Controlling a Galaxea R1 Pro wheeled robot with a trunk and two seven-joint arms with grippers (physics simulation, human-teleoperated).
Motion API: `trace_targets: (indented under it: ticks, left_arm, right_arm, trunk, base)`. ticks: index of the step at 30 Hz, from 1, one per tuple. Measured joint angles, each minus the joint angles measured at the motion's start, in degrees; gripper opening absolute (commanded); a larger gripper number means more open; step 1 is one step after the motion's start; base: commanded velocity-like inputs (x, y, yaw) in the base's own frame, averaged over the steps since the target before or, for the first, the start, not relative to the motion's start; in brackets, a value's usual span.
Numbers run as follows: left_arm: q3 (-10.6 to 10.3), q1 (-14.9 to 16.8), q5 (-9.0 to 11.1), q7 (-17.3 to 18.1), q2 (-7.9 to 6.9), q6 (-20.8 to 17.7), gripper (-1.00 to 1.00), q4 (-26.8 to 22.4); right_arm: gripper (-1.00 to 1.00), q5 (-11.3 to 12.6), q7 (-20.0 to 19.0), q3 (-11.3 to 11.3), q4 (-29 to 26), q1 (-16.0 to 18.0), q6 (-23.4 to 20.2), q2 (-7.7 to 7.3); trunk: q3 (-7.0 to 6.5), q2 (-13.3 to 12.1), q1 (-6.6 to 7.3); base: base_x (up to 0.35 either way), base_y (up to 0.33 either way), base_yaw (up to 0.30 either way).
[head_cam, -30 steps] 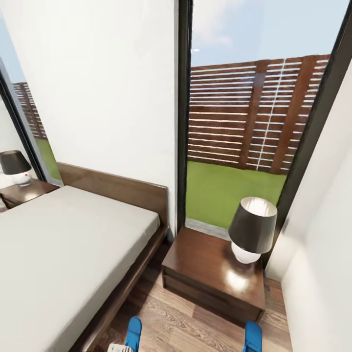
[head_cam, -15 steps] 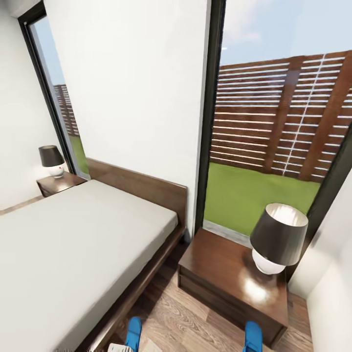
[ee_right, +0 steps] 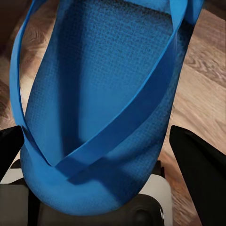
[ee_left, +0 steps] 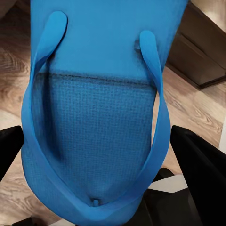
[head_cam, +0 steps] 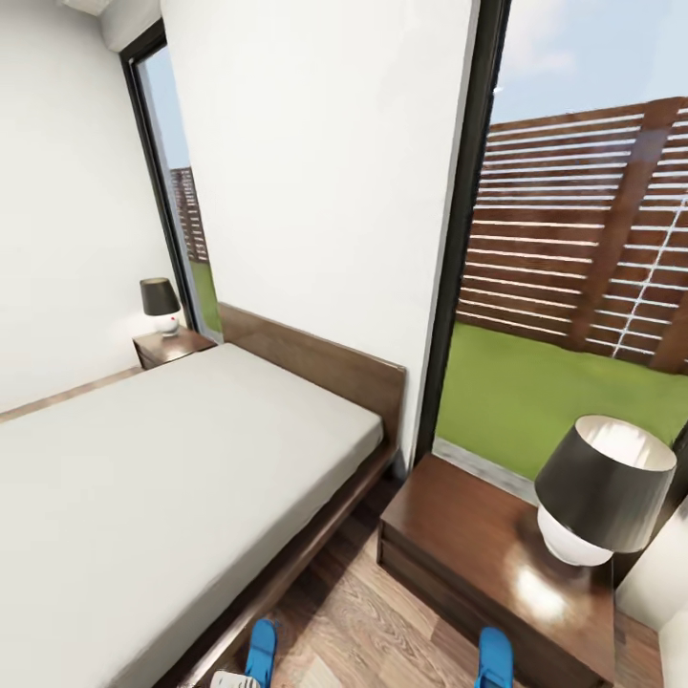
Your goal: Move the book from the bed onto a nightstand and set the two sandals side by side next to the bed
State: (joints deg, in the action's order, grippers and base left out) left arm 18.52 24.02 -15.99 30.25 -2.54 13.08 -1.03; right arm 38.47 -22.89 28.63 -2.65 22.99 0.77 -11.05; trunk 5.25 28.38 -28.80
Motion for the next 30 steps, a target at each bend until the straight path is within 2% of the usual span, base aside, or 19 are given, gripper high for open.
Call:
trace_targets:
  ticks: [30]
  left_arm:
    - [0.1, 0.0, 0.0, 0.0, -0.06, 0.0, -1.0, 0.0]
  right_arm:
    - [-1.0, 0.0, 0.0, 0.0, 0.0, 0.0, 0.0, 0.0]
  trunk:
    - [0.0, 0.0, 0.0]
  base:
    - [0.0, -0.015, 0.292]
